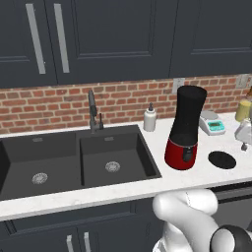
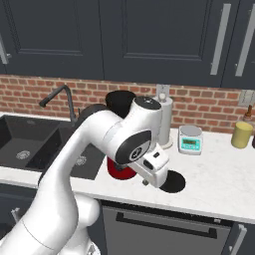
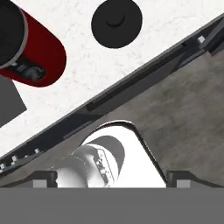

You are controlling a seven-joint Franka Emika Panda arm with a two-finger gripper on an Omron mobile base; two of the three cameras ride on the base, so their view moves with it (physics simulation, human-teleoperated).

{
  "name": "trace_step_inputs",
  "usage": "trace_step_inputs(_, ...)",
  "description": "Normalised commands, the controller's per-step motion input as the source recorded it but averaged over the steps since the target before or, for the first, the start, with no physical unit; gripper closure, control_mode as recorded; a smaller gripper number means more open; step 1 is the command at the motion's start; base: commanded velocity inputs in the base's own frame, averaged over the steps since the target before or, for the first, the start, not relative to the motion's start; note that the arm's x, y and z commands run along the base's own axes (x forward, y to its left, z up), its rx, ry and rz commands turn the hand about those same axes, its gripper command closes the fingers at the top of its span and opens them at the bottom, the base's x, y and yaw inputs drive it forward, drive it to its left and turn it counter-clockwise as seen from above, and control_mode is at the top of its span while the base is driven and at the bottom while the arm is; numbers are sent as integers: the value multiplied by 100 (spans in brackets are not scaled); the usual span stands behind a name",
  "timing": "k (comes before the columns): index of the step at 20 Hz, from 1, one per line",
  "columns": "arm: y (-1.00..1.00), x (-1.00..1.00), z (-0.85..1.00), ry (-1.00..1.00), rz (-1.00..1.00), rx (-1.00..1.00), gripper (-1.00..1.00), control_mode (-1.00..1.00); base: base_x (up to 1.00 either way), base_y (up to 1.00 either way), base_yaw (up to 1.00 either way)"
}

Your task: Close the lid blender by securely placing the lid on top.

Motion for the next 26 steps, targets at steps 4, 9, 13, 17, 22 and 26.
trace_step_inputs(4,-82,44,-3,19,-12,5,-100,-100,0,0,0)
trace_step_inputs(9,-21,50,-5,6,-6,2,-100,-100,0,0,0)
trace_step_inputs(13,-8,49,-23,3,-9,6,-100,-100,0,0,0)
trace_step_inputs(17,-20,57,-40,1,-9,7,-100,-100,0,0,0)
trace_step_inputs(22,-19,62,-34,3,-4,7,-100,-100,0,0,0)
trace_step_inputs(26,-16,45,-20,10,-2,9,-100,-100,0,0,0)
